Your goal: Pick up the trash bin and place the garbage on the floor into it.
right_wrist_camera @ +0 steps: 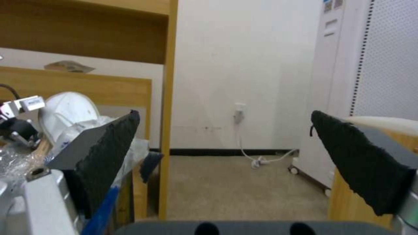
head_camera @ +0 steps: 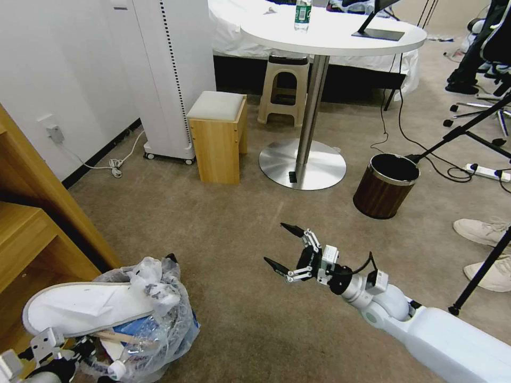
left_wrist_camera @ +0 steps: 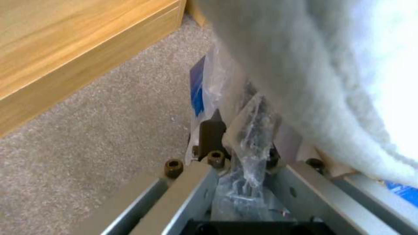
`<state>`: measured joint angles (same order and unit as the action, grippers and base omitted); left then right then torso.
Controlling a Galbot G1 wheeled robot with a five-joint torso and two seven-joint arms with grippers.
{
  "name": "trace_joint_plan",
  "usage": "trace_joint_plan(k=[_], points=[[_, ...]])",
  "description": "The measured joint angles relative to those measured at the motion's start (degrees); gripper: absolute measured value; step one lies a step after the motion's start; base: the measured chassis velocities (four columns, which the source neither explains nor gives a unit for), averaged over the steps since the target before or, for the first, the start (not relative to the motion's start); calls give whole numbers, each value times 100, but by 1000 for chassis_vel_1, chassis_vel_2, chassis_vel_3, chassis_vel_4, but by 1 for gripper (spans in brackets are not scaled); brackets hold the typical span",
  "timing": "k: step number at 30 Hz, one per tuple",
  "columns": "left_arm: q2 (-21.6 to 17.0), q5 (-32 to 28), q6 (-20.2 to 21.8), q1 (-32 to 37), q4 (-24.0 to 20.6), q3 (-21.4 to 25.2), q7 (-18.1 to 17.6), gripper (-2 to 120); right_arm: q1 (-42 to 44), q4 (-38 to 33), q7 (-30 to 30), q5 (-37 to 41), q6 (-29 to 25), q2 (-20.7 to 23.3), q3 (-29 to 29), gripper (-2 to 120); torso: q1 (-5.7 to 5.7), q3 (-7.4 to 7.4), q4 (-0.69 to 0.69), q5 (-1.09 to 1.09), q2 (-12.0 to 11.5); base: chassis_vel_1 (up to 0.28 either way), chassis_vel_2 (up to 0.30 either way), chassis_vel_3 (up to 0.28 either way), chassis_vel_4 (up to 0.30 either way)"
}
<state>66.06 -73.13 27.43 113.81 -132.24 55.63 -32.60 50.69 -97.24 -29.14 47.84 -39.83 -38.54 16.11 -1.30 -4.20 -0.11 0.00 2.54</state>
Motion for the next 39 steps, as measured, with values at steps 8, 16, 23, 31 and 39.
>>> trace_joint_plan(k=[8,16,23,31,39], points=[[-100,-1,-49,-217,484,-97,30,0,202,-19,-5,-49,-9,22,-163,100,0,0,0,0,0,0,0,0,0],[-156,-7,-110,-410,928,-158,80,0,227,18,-3,-62,-9,-19,-181,100,0,-1,1,0,0,0,0,0,0],[-156,3,-129,-626,1241,-279,77,0,242,84,-7,-64,-21,-12,-207,100,0,-1,0,-1,0,0,0,0,0],[-176,8,-142,-780,1449,-331,66,0,254,138,-23,-77,-38,-17,-218,100,0,0,1,2,0,0,0,0,0],[-213,5,-175,-929,1635,-357,76,0,258,157,-40,-76,-47,-9,-219,100,0,1,2,5,1,0,0,0,0]])
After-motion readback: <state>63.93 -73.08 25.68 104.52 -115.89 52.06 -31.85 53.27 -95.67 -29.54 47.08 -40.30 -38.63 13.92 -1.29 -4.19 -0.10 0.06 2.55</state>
